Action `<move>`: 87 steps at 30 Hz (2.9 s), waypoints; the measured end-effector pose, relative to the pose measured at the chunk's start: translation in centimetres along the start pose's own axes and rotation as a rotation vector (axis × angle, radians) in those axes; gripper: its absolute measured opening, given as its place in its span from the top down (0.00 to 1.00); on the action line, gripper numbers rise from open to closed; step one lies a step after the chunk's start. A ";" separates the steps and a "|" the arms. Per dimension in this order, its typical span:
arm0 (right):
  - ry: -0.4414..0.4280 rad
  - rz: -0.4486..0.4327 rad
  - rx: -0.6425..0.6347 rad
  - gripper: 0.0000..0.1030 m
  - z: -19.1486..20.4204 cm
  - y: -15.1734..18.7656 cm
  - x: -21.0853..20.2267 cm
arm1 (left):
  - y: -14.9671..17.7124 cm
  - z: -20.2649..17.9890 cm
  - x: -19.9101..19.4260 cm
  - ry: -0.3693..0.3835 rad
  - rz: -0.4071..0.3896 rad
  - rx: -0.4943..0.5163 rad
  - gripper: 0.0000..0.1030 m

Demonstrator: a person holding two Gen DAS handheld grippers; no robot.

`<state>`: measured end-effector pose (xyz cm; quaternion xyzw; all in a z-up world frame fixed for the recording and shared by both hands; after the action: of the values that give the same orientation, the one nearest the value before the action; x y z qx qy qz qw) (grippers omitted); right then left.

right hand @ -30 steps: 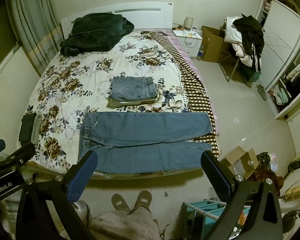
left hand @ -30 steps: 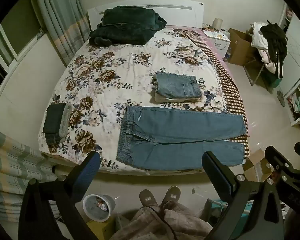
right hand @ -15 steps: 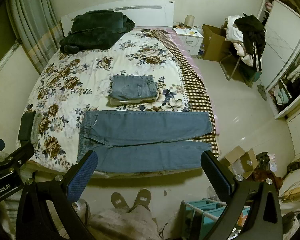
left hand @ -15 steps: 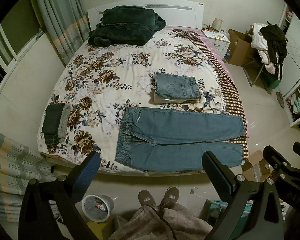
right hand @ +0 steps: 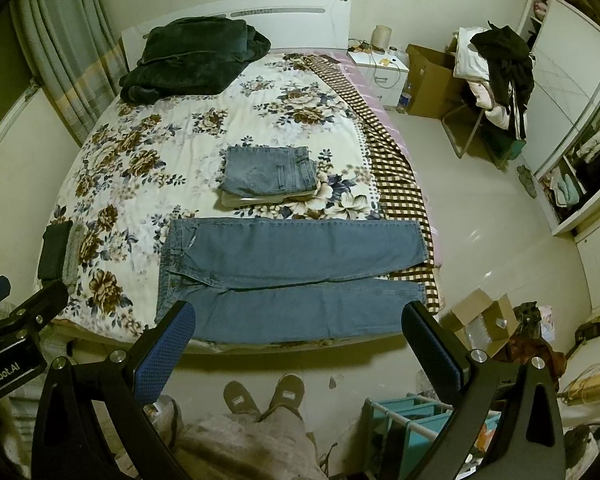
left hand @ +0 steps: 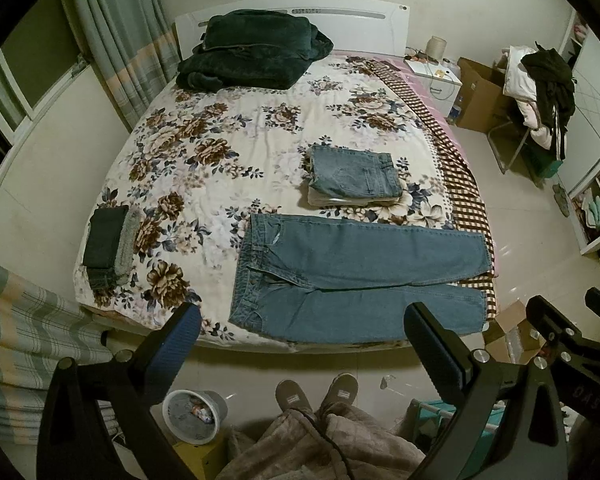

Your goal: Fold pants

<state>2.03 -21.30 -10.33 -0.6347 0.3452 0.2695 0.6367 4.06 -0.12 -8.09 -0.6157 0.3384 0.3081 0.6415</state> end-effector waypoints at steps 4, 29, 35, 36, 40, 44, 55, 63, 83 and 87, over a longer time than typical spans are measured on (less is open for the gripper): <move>-0.002 0.001 0.004 0.00 0.5 0.5 0.0 | 0.0 0.0 0.0 0.001 -0.001 -0.001 0.00; -0.007 0.010 0.007 0.00 -0.2 -0.1 -0.6 | -0.2 -0.3 0.6 0.002 0.003 -0.003 0.00; -0.010 0.013 0.010 0.00 -0.1 0.6 -0.3 | -0.2 -0.2 0.6 0.002 0.002 -0.004 0.00; -0.009 0.013 0.009 0.00 -0.2 0.4 -0.4 | -0.2 -0.3 0.8 0.003 0.006 -0.005 0.00; -0.010 0.013 0.011 0.00 -0.3 0.3 -0.5 | -0.6 -1.4 0.5 0.002 0.006 -0.003 0.00; -0.012 0.016 0.013 0.00 -0.1 0.8 -0.2 | -0.6 -1.8 0.5 0.003 0.007 -0.003 0.00; -0.014 0.018 0.015 0.00 -0.1 0.8 -0.4 | 0.0 -1.8 0.0 0.007 0.011 -0.003 0.00; -0.015 0.026 0.027 0.00 0.1 1.6 0.0 | 2.2 -2.4 0.5 0.015 0.011 -0.006 0.00; 0.157 0.163 0.456 0.00 -11.1 1.9 23.6 | -2.3 4.2 25.9 -0.202 0.193 -0.226 0.00; 0.141 0.250 0.556 0.00 -15.0 1.2 34.6 | -2.0 3.8 33.7 -0.238 0.293 -0.331 0.00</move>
<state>20.98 -39.41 -37.44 -0.4059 0.5244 0.1962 0.7223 25.51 2.83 -34.31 -0.6163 0.2910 0.5192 0.5157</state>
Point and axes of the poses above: each gripper's, at about its wrist camera, not at the fingertips, and x roughly the way its jaws point, z to its left, y to its underside, the point moved 9 cm from there along x, roughly the way its jaws point, and after that the axes turned 9 degrees about -z, right-handed, at the moved point
